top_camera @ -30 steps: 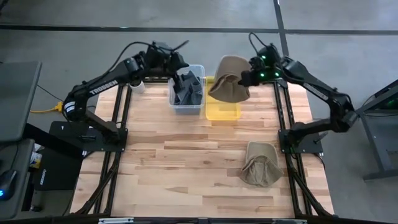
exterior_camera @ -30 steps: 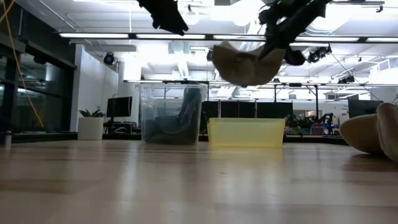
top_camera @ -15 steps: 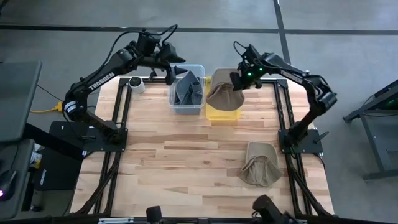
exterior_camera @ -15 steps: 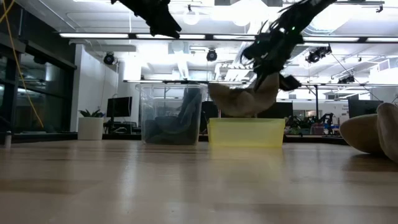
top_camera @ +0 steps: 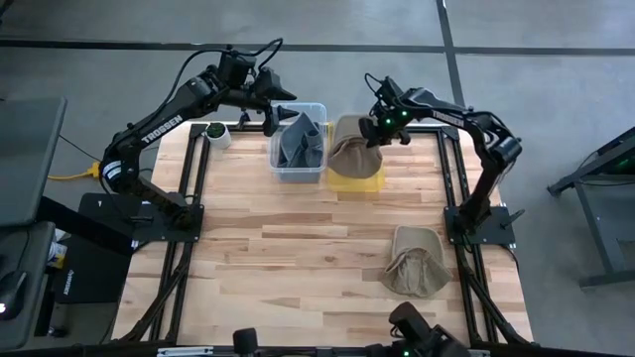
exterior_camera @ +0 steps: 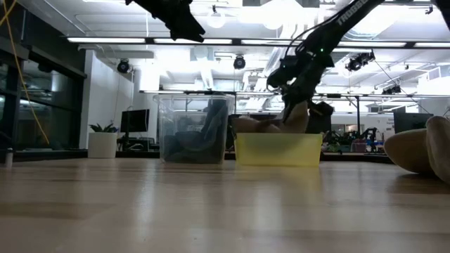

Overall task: Pick & Place hat
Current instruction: Put the top brown cap into the yellow bin

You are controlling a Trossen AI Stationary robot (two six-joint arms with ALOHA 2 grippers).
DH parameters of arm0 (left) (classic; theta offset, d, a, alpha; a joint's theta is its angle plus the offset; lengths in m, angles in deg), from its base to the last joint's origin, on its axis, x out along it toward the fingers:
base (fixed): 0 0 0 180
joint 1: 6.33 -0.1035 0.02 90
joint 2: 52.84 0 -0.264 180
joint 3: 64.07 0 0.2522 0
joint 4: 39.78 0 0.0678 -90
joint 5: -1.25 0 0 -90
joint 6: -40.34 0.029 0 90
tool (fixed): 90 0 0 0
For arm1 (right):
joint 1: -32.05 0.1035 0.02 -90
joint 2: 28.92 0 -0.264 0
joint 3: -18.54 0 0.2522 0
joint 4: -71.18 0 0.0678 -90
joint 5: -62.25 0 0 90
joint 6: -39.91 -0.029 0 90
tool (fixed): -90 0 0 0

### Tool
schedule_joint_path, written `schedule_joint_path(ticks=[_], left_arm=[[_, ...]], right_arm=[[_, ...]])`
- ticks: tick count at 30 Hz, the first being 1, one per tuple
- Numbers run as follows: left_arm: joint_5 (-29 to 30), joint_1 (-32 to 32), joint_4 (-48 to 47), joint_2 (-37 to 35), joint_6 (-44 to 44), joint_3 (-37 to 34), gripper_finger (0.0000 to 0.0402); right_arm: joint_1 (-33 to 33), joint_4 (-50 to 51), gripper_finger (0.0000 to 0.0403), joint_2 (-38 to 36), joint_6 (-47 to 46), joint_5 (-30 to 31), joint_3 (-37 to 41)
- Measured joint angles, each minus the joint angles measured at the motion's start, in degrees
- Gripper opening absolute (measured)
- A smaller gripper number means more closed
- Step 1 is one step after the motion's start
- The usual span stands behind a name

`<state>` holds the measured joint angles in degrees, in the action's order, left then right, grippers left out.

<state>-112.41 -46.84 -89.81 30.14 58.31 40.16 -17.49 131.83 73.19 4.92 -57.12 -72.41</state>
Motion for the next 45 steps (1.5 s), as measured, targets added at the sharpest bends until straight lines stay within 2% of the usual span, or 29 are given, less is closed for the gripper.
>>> schedule_joint_path(ticks=[5, 10, 14, 22, 29, 45], left_arm=[[0.01, 0.00, 0.00, 0.00, 0.00, 0.00, 0.0208], [0.27, 0.00, 0.07, 0.00, 0.79, 0.00, 0.0208], [0.66, 0.00, 0.08, 0.00, 0.85, 0.00, 0.0208], [0.67, 0.00, 0.07, 0.00, 0.85, 0.00, 0.0208], [0.75, 0.00, 0.07, 0.00, 0.85, 0.00, 0.0208], [0.85, 0.00, -0.37, 0.00, 0.83, 0.00, 0.0208]], right_arm=[[0.84, 1.18, 0.0003, 2.62, 0.33, -0.75, -0.01], [1.27, 0.97, 0.0006, 4.09, 0.51, 0.98, 0.01], [1.27, 0.77, 0.0040, 4.02, 0.55, 3.28, 0.01], [1.27, 0.56, 0.0121, 3.69, 1.96, 2.15, 0.01], [0.87, 0.61, 0.0165, 3.67, 2.09, 2.02, 0.01], [-3.44, 2.54, 0.0174, -3.07, 6.12, 5.47, 0.01]])
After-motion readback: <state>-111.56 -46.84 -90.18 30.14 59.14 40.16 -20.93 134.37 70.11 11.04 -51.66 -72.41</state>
